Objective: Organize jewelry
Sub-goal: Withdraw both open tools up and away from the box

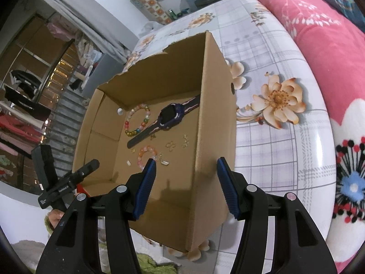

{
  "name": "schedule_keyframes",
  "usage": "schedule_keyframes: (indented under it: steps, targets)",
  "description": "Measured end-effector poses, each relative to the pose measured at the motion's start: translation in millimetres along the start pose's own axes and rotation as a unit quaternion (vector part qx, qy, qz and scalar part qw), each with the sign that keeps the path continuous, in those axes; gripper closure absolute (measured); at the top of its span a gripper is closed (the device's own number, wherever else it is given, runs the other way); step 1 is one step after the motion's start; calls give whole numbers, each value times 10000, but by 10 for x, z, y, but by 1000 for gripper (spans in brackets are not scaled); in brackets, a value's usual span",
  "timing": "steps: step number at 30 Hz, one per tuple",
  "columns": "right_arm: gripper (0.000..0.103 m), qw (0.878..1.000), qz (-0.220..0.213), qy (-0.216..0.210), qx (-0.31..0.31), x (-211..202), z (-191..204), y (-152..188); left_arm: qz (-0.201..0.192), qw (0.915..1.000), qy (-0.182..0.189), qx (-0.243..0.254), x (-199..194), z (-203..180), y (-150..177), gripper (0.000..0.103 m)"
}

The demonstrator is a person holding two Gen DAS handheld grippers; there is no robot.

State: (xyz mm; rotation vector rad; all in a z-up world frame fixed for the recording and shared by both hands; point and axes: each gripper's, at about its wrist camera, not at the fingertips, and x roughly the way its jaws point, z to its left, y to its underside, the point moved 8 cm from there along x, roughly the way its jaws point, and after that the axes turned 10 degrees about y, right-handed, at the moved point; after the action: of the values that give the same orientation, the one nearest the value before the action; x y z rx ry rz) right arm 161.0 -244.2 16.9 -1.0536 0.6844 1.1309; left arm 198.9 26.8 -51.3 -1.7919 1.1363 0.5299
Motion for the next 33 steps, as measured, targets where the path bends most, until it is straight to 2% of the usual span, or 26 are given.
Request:
schedule_keyframes:
  steps: [10,12,16,20,22,25,27,30,33]
  targets:
    - [49,9998,-136,77,88,-39,-1,66,-75,9999,43,72,-36,-31,10,19]
    - [49,9997,-203,91,115,-61,-7,63,-241,9994,-1,246,-104,-62,-8,19]
    - [48,9979,-492,378,170,-181,-94,64,-672,9958,-310,537,-342,-119,-56,18]
    - [41,9922,-939,791,205,-385,-231,64,-1091,9880,-544,947,-605,-243,-74,17]
    - [38,9881,-1168,982,211,-511,-287,86,-1205,9842,-644,1127,-703,-323,-48,13]
    - [34,9803,-1488,1294,84,-702,-300,138,-1316,9806,-634,1309,-809,-435,15,8]
    - [27,9748,-1671,1474,-108,-835,-233,208,-1381,9789,-624,1368,-861,-509,72,6]
    - [18,9701,-1788,1581,-452,-968,-79,331,-1341,9782,-617,1463,-872,-614,179,6]
    - [13,9724,-1636,1472,-780,-970,123,494,-1169,9800,-759,1418,-809,-664,322,6]
